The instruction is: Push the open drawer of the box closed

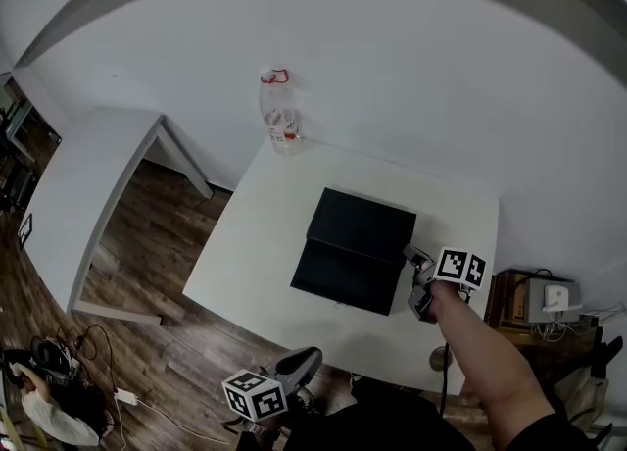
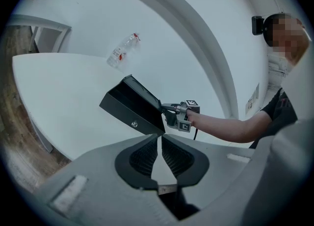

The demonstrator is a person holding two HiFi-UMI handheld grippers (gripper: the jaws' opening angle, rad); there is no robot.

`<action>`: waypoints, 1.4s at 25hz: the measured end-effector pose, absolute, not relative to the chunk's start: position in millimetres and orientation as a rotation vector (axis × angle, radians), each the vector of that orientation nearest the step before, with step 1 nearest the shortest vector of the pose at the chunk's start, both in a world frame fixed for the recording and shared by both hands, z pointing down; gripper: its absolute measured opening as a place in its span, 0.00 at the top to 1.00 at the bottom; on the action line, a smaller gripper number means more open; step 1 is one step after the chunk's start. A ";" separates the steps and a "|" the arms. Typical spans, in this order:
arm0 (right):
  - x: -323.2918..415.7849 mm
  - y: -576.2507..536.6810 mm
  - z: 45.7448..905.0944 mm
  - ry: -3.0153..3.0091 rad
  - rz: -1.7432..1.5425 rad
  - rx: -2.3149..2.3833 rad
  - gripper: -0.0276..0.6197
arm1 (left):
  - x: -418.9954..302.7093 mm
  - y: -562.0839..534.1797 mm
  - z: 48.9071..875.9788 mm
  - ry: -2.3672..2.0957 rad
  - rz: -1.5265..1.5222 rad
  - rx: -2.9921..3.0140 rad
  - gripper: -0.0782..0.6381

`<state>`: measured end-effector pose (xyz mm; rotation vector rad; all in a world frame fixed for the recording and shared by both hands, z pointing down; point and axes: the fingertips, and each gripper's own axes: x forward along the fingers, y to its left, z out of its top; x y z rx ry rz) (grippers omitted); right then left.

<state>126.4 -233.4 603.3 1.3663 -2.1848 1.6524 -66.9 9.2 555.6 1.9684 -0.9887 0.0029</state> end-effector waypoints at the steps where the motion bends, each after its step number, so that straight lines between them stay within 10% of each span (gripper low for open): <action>1: 126.3 -233.6 603.2 -2.187 1.654 1.364 0.82 | -65.3 4.4 561.1 -0.992 0.022 1.966 0.85; 16: 124.4 -232.7 603.1 -2.205 1.683 1.316 0.82 | -46.6 -66.7 630.6 -1.149 0.430 1.945 0.71; 35: 123.2 -232.1 604.1 -2.222 1.716 1.285 0.81 | -36.7 -88.6 652.7 -1.173 0.509 1.912 0.76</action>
